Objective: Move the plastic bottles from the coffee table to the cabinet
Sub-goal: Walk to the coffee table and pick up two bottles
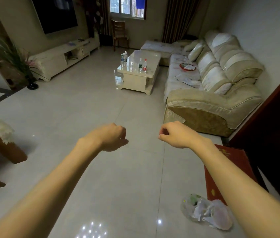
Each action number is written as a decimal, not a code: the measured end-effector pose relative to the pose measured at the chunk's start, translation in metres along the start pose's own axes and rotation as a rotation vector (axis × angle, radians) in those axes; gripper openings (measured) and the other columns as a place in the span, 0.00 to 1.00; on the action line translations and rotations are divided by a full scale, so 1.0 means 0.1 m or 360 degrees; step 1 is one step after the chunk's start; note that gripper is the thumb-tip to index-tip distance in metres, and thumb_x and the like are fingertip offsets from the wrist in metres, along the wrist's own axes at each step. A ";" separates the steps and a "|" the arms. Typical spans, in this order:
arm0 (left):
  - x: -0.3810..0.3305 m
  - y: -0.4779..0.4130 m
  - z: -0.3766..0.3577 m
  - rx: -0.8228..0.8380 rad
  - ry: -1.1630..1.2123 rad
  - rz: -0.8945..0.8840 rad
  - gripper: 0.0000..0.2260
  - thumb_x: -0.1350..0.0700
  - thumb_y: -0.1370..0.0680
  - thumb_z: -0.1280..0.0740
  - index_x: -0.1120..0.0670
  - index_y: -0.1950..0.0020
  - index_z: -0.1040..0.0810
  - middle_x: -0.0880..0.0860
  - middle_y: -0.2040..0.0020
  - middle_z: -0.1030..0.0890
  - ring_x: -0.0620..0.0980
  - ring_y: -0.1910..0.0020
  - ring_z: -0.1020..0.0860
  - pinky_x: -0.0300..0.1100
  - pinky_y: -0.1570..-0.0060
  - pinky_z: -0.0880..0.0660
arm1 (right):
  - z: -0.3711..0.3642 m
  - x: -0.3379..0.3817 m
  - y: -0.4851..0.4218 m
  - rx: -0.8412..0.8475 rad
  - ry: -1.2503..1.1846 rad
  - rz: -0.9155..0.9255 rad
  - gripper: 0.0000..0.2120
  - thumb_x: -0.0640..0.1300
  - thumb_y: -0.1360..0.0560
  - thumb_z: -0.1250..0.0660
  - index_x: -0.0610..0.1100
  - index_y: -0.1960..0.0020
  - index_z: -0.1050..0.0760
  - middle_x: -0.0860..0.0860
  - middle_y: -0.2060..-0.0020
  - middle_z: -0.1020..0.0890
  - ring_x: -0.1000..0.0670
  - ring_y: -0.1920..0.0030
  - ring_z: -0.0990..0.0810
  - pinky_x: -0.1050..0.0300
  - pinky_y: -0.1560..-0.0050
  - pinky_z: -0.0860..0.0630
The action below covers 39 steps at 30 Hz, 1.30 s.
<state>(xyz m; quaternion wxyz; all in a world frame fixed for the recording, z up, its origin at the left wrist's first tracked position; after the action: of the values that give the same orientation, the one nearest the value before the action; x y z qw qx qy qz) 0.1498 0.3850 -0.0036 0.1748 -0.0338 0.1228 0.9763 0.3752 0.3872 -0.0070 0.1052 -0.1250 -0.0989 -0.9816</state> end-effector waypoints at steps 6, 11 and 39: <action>0.51 -0.54 0.11 -0.0022 0.0000 -0.0045 0.14 0.46 0.21 0.39 0.53 0.43 0.23 0.55 0.45 0.20 0.55 0.48 0.23 0.44 0.52 0.28 | 0.10 -0.04 -0.59 -0.0008 0.0063 -0.0115 0.10 0.51 0.24 0.38 0.47 0.52 0.21 0.48 0.55 0.18 0.47 0.55 0.20 0.44 0.52 0.21; 0.74 -0.93 0.21 -0.0052 0.0003 -0.0051 0.14 0.46 0.21 0.39 0.53 0.44 0.23 0.55 0.45 0.20 0.56 0.47 0.23 0.43 0.55 0.30 | 0.21 -0.10 -1.03 -0.0062 0.0049 -0.0156 0.10 0.50 0.24 0.38 0.46 0.52 0.21 0.47 0.54 0.19 0.46 0.54 0.21 0.45 0.52 0.21; 0.17 -3.87 1.06 -0.0265 0.0036 0.0134 0.12 0.47 0.22 0.39 0.53 0.46 0.22 0.55 0.48 0.19 0.56 0.50 0.22 0.46 0.55 0.25 | 1.17 -1.73 -3.65 -0.0101 0.0032 0.0033 0.09 0.49 0.28 0.39 0.46 0.58 0.22 0.45 0.57 0.18 0.40 0.53 0.20 0.47 0.52 0.21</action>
<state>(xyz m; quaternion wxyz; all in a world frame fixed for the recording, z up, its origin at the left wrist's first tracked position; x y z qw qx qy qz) 0.2666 0.7695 0.0084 0.1287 -0.0539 0.0446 0.9892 0.4811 0.7939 -0.0036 0.1124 -0.1194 -0.0655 -0.9843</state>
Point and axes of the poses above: each hand's wrist, its own y-axis away from the middle knuckle, its own z-axis out of the back of the hand, x = y × z, the point moved 2 cm from there along -y, towards the middle knuckle
